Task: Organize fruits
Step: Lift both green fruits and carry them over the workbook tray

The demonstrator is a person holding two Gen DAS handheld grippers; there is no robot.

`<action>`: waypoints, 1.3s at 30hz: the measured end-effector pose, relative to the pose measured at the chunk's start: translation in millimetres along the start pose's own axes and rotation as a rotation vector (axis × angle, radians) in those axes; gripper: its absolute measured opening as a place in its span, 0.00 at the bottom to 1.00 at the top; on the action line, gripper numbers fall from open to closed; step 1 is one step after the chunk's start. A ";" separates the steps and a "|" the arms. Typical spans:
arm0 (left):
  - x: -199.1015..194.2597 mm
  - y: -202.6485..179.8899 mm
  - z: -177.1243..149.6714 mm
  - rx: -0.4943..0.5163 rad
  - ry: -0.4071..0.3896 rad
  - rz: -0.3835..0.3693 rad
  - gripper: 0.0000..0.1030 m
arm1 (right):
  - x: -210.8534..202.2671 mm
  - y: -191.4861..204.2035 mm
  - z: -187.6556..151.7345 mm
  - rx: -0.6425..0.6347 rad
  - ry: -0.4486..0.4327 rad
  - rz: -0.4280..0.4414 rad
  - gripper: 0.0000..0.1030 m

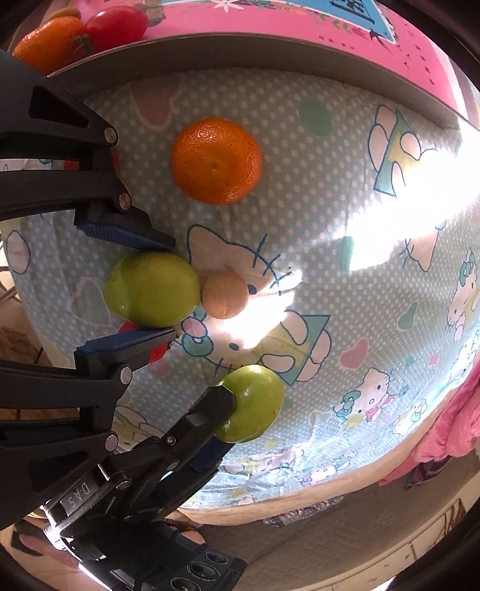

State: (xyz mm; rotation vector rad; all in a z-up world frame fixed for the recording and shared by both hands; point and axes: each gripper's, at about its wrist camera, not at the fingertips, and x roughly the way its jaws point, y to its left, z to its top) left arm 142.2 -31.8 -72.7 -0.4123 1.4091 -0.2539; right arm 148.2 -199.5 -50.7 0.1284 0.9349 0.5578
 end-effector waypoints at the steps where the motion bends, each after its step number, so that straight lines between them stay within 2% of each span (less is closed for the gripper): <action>1: 0.0 -0.6 0.2 0.001 0.000 0.000 0.40 | 0.2 -0.5 -0.1 0.007 0.002 -0.001 0.46; 9: -13.6 -3.8 -2.6 -0.005 -0.018 -0.035 0.40 | -8.6 -5.6 1.5 0.054 -0.033 0.001 0.46; 22: -60.3 -0.6 -9.3 0.022 -0.125 0.001 0.40 | -18.9 -6.4 2.6 0.094 -0.080 0.031 0.46; 33: -87.5 10.2 -22.1 0.011 -0.205 -0.009 0.40 | -42.3 16.4 -8.9 0.077 -0.141 0.057 0.46; 39: -95.7 13.3 -30.2 0.020 -0.229 0.021 0.40 | -53.6 31.1 -12.5 0.072 -0.179 0.066 0.46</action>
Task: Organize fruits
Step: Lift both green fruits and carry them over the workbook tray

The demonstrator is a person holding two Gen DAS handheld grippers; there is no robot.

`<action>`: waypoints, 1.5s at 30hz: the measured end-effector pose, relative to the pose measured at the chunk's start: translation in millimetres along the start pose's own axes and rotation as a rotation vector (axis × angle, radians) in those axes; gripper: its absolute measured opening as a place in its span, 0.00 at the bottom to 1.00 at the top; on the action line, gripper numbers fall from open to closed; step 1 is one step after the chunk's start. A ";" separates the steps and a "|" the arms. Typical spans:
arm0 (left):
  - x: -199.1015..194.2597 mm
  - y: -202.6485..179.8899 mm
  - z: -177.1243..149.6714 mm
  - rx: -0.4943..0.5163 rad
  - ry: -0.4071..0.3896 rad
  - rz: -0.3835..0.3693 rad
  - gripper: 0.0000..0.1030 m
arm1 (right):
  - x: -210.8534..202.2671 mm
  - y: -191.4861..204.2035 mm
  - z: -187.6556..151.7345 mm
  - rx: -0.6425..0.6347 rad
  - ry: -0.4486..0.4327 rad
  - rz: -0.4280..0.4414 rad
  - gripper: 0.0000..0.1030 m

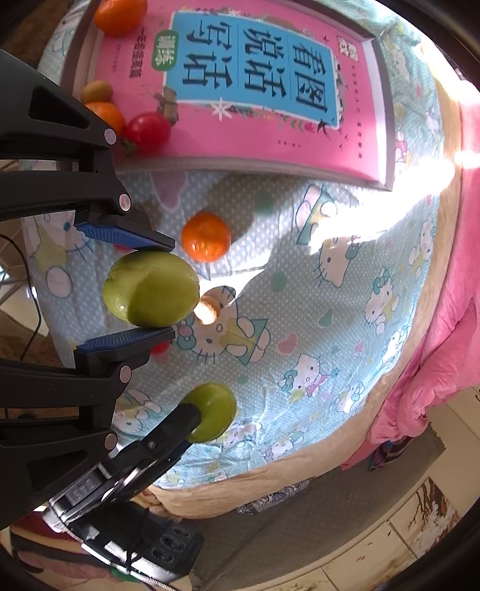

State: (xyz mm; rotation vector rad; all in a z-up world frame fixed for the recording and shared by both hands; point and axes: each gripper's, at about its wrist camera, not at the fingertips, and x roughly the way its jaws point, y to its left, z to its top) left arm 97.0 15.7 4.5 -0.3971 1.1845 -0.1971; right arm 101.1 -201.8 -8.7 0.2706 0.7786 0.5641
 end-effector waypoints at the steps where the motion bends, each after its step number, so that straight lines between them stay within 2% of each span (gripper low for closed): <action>1: -1.0 1.4 -0.1 -0.004 -0.002 -0.002 0.40 | -0.8 3.6 -0.4 -0.002 0.000 0.004 0.46; 7: -13.4 3.5 0.2 -0.008 -0.032 -0.025 0.40 | -6.2 23.8 -5.3 -0.026 -0.016 0.022 0.46; 10: -19.4 4.1 -0.4 -0.001 -0.044 -0.015 0.40 | -9.4 29.5 -7.0 -0.033 -0.021 0.028 0.46; 24: -39.8 20.4 -4.3 -0.008 -0.089 -0.022 0.40 | -18.9 49.3 -7.8 -0.030 -0.058 0.006 0.46; 28: -44.9 25.3 -6.1 -0.013 -0.090 -0.071 0.40 | -18.9 60.9 -8.2 -0.044 -0.062 0.011 0.46; 41: -68.6 58.6 -12.8 -0.036 -0.149 -0.030 0.40 | -7.3 87.5 -11.6 -0.067 -0.036 0.016 0.46; 45: -74.8 69.5 -12.5 -0.042 -0.167 0.005 0.40 | -5.1 97.2 -10.8 -0.079 -0.034 0.024 0.46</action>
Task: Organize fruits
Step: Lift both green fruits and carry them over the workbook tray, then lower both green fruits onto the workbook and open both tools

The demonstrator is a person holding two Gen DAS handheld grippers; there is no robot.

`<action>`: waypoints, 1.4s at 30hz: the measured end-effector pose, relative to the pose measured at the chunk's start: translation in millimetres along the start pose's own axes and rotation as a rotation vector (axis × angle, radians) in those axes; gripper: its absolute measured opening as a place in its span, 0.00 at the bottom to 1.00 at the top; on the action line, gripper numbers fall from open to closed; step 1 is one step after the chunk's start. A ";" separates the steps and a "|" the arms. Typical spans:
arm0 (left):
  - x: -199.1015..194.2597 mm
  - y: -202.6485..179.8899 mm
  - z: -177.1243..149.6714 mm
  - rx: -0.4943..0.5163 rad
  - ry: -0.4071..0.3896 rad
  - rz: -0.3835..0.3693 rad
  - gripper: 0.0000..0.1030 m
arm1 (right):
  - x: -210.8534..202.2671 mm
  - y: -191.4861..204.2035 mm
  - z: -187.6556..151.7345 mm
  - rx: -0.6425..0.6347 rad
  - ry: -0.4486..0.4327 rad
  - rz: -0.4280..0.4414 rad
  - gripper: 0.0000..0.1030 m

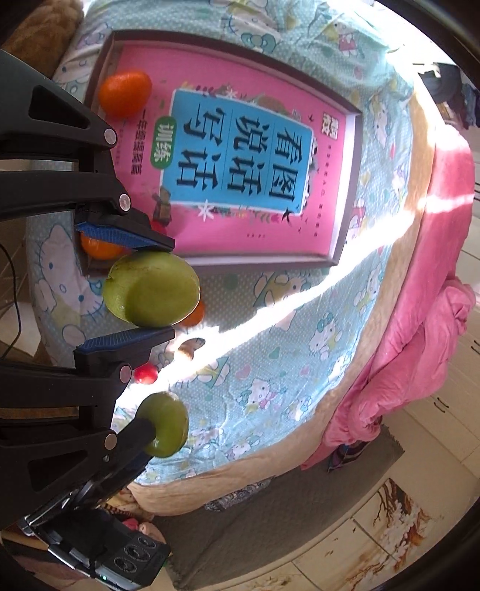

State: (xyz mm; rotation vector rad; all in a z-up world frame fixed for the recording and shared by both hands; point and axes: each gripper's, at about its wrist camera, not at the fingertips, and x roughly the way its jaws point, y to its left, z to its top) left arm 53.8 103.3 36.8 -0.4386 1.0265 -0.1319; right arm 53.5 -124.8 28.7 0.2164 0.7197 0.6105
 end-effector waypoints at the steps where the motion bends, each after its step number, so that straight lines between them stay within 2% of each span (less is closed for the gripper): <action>1: -1.3 2.2 0.6 0.001 -0.005 0.006 0.40 | 0.2 2.6 0.4 -0.004 0.000 -0.001 0.46; 10: -16.6 23.9 4.0 -0.013 -0.042 0.044 0.40 | 4.2 17.3 2.2 -0.020 0.009 -0.002 0.46; 25: -42.2 78.2 12.4 -0.099 -0.109 0.106 0.40 | 21.1 40.4 3.0 -0.051 0.047 0.026 0.47; 31: -43.3 100.0 10.8 -0.118 -0.119 0.135 0.40 | 32.0 54.4 0.3 -0.074 0.071 0.033 0.47; 35: -34.8 115.0 13.5 -0.137 -0.105 0.186 0.40 | 44.6 62.9 0.1 -0.068 0.094 0.037 0.47; 38: -33.6 120.6 13.6 -0.145 -0.115 0.184 0.40 | 46.0 64.6 1.8 -0.040 0.093 0.068 0.47; 42: -30.7 126.4 11.4 -0.149 -0.102 0.190 0.40 | 48.6 73.0 3.3 -0.079 0.101 0.057 0.47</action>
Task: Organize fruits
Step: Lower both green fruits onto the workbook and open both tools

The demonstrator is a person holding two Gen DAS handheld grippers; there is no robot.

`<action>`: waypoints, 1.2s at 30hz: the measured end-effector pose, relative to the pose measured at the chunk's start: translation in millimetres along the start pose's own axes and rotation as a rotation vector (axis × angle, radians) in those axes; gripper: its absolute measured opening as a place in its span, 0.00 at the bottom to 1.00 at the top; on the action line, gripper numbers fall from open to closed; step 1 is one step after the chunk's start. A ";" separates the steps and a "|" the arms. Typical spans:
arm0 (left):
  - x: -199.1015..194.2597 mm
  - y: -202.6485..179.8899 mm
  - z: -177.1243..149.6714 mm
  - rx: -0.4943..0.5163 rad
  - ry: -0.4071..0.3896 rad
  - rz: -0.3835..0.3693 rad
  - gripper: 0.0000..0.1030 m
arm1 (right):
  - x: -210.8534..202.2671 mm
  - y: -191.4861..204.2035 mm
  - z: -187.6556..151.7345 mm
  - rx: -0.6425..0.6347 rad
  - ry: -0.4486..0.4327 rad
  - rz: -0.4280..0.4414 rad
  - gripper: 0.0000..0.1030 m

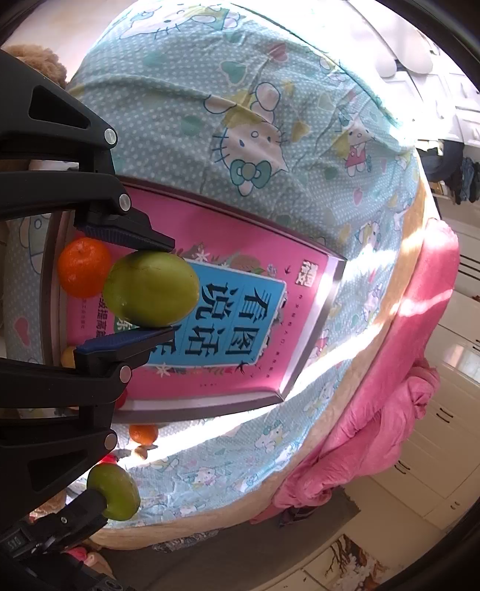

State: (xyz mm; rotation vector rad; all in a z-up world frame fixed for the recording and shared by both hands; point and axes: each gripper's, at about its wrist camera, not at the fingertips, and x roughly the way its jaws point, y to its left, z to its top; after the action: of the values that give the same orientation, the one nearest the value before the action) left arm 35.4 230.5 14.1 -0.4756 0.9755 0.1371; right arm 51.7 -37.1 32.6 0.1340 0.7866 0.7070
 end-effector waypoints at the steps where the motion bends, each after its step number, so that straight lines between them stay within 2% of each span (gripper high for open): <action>1: 2.1 1.3 0.2 0.000 0.005 0.003 0.40 | 2.3 1.2 0.4 0.005 0.005 0.005 0.47; 6: 6.4 4.6 2.1 -0.001 0.010 0.009 0.40 | 15.7 12.4 1.5 -0.009 0.025 0.036 0.47; 20: 19.6 22.5 2.1 -0.012 0.037 0.010 0.40 | 60.2 42.9 6.0 -0.052 0.110 0.054 0.47; 36: 36.5 18.2 -5.2 0.061 0.084 0.054 0.40 | 109.3 60.9 -26.4 -0.140 0.248 -0.012 0.46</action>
State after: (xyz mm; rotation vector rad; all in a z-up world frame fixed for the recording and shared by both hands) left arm 46.0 240.7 -24.2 -0.4022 1.0722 0.1361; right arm 54.8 74.3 -30.0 -0.0870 0.9708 0.7742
